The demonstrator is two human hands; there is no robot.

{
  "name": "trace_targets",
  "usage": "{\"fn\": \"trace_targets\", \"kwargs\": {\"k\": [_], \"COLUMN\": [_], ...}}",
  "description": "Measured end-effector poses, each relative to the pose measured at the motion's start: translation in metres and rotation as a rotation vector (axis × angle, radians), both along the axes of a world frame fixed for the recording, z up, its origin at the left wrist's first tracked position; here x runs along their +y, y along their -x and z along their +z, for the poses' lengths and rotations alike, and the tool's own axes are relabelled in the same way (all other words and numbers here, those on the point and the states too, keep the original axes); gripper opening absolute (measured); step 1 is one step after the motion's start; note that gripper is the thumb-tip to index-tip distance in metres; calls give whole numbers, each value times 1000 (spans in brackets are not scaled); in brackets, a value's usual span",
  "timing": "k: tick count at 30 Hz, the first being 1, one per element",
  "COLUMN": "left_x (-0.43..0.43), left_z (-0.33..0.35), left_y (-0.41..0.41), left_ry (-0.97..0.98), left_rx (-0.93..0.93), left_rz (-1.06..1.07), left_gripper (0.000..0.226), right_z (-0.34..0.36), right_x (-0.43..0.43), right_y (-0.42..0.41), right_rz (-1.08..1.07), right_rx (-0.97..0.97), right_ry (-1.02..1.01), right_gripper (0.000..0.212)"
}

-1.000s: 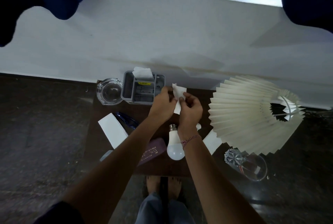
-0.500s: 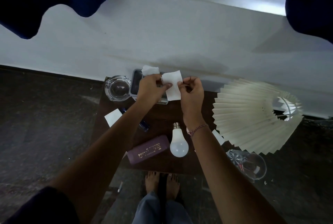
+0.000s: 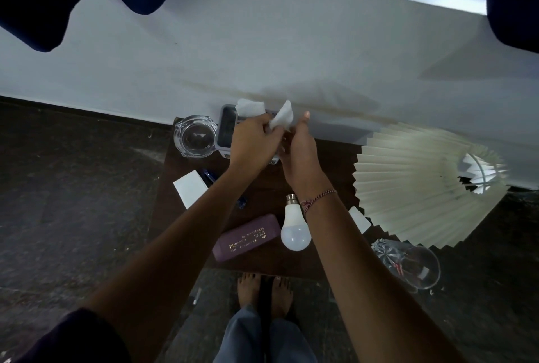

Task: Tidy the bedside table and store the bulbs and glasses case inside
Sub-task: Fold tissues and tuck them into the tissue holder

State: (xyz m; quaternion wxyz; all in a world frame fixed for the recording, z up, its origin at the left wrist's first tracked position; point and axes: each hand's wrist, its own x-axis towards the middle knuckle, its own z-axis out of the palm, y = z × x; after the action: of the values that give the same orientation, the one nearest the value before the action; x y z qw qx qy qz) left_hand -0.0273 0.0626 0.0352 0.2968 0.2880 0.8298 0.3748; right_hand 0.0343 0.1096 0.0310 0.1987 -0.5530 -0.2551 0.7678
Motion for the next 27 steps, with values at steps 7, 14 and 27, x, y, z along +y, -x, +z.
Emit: {"fn": "trace_targets", "kwargs": {"k": [7, 14, 27], "left_x": [-1, 3, -10], "left_z": [-7, -7, -7], "left_y": [-6, -11, -44], "left_ry": [-59, 6, -52], "left_rx": [-554, -499, -100], "left_rz": [149, 173, 170], "left_gripper": [43, 38, 32], "right_z": [-6, -14, -5], "right_x": [-1, -6, -25], "right_y": [0, 2, -26], "right_rz": [5, 87, 57], "right_rx": [-19, -73, -172], "right_ry": [32, -47, -246], "right_gripper": [64, 58, 54]}}
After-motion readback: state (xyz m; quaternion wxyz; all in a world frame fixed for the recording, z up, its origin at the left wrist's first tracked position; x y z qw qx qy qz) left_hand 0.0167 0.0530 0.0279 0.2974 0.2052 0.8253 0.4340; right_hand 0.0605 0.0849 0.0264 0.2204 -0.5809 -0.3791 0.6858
